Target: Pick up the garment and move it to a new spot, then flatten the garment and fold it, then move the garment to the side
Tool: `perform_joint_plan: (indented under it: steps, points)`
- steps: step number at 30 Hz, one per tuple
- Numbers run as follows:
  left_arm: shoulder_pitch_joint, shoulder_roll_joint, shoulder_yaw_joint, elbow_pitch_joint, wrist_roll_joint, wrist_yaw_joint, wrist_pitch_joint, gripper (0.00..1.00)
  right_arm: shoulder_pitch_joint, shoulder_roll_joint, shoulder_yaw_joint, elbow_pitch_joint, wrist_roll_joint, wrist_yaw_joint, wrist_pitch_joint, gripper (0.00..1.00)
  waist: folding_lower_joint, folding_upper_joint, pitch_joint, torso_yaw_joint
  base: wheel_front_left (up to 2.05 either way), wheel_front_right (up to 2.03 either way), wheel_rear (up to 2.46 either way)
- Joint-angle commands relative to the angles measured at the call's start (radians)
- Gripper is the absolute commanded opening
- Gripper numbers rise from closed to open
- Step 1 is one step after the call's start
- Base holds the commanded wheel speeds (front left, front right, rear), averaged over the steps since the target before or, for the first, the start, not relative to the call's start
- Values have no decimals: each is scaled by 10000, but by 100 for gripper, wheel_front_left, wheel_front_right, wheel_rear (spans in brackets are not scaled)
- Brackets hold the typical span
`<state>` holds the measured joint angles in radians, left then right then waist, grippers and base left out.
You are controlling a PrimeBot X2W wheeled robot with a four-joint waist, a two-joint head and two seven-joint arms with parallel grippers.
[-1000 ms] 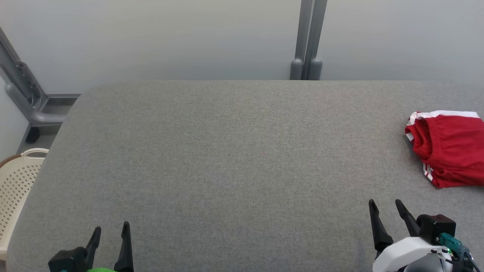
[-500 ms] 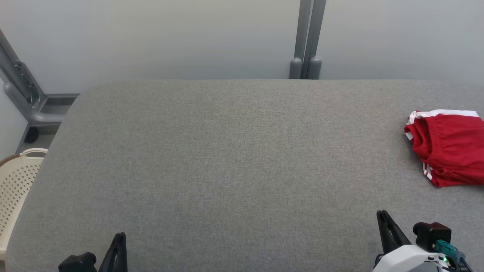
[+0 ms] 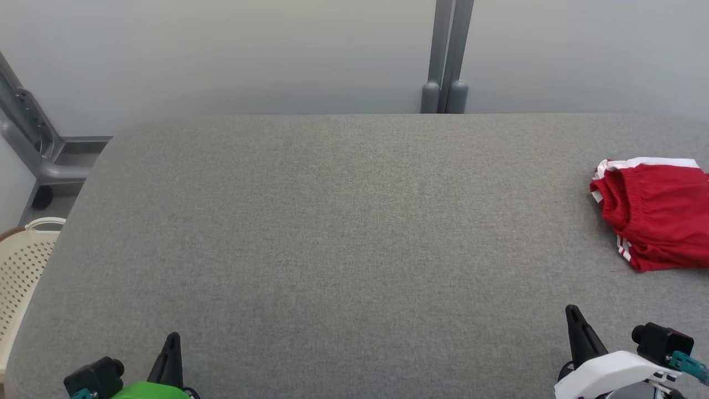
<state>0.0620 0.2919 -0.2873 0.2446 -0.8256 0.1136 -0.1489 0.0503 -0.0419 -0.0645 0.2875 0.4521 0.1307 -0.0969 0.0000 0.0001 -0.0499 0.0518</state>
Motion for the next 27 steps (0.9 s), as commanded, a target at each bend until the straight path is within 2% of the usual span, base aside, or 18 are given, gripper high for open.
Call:
perform_joint_plan:
  steps: [1,27]
  points:
    - [-393,-33,236,-67,-375,-120,120,0,-282,-52,-66,-234,549,0,86,0,0,-1,10,-9,0,0,0]
    - [-1084,-812,1312,148,-2874,-903,1009,0,-501,-72,-369,-564,4227,0,676,0,0,-1,131,-127,0,0,0]
